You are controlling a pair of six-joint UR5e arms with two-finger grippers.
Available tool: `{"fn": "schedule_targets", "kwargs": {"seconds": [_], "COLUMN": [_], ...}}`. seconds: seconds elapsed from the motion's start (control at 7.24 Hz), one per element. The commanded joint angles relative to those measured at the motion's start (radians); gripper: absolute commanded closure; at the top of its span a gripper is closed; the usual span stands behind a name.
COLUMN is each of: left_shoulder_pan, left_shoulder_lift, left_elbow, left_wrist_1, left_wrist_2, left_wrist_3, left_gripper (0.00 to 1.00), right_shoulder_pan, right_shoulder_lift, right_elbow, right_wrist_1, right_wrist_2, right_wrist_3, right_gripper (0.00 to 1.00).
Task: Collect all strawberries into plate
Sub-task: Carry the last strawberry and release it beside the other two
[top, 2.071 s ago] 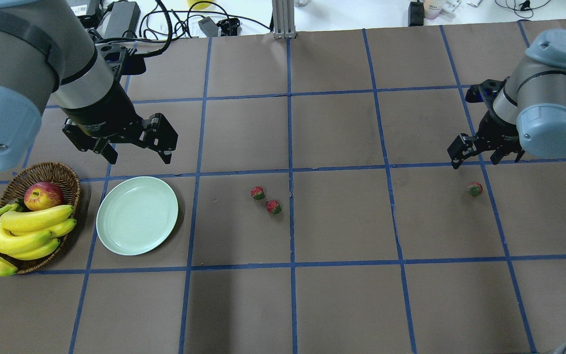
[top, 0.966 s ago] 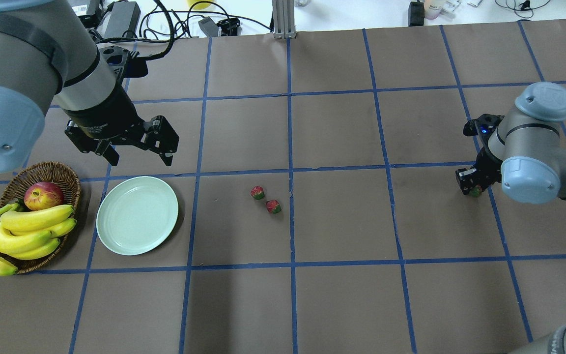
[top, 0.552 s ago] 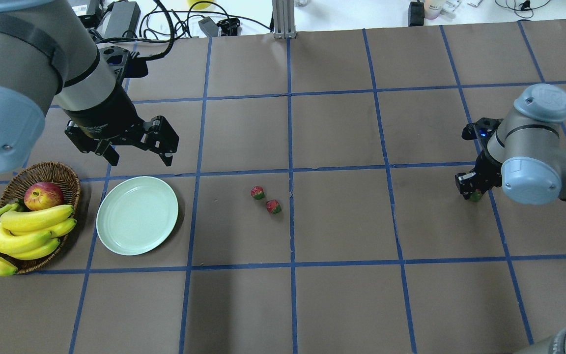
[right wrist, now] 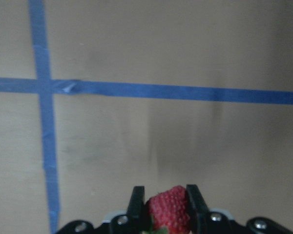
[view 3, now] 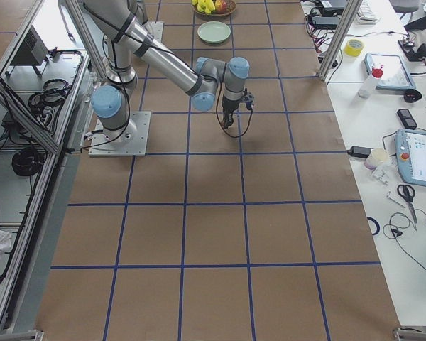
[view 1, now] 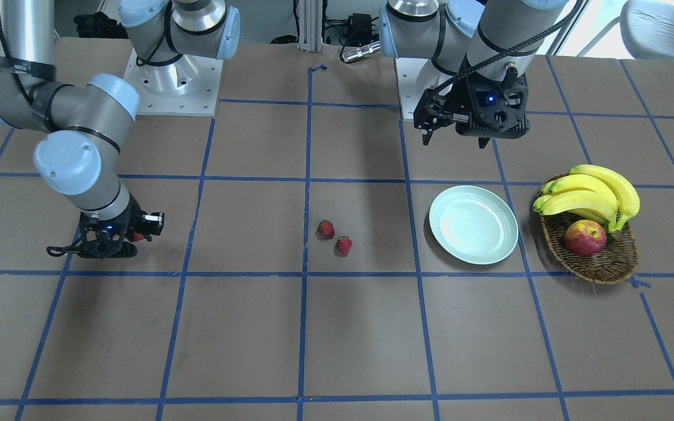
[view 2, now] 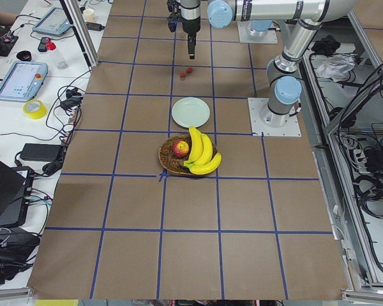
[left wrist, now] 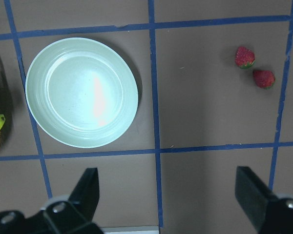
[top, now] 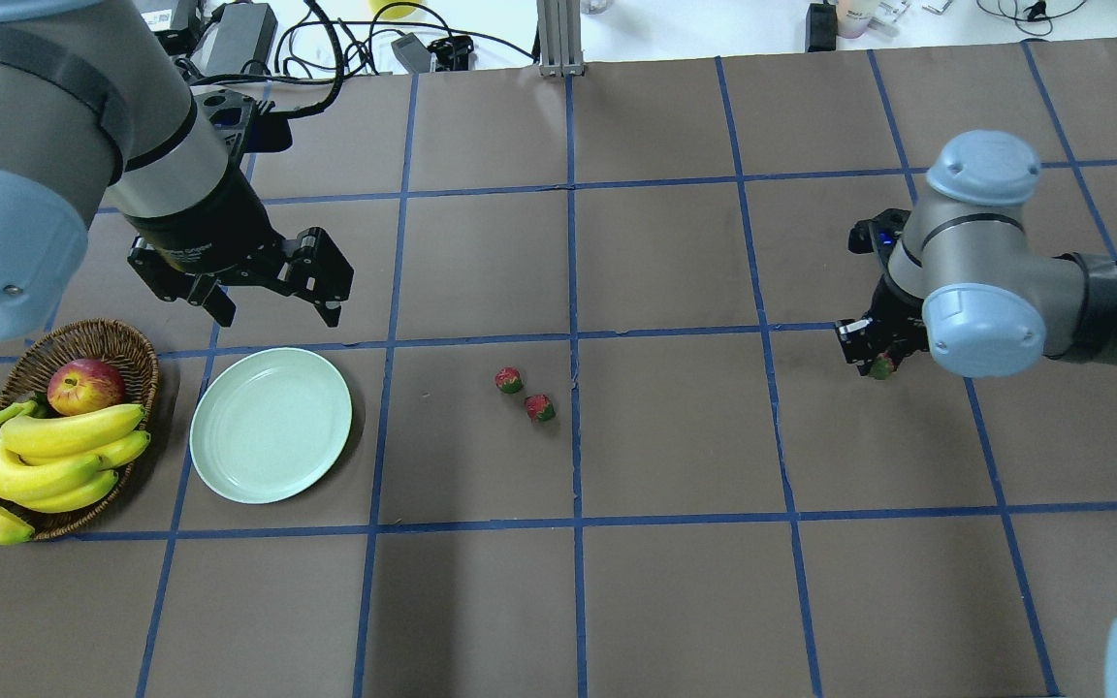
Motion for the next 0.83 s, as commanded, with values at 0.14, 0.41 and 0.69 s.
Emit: {"fn": "schedule_targets", "kwargs": {"seconds": [0.14, 0.41, 0.69], "left_shoulder_pan": [-0.001, -0.001, -0.001], "left_shoulder_lift": [0.001, 0.001, 0.001], "left_elbow": [0.0, 0.0, 0.0], "left_wrist_1": [0.0, 0.001, 0.0], "left_wrist_2": [-0.002, -0.005, -0.007], "left_wrist_3": [0.002, 0.002, 0.002], "left_gripper": [0.0, 0.0, 0.0], "right_shoulder_pan": [0.299, 0.48, 0.623], "right_shoulder_lift": [0.037, 0.091, 0.154], "right_elbow": [-0.066, -0.164, -0.279], "right_wrist_1": [0.002, 0.0, -0.009], "right_wrist_2": [0.169, 0.267, 0.305], "right_wrist_3": [0.524, 0.77, 0.897], "right_gripper": [0.84, 0.84, 0.85]}}
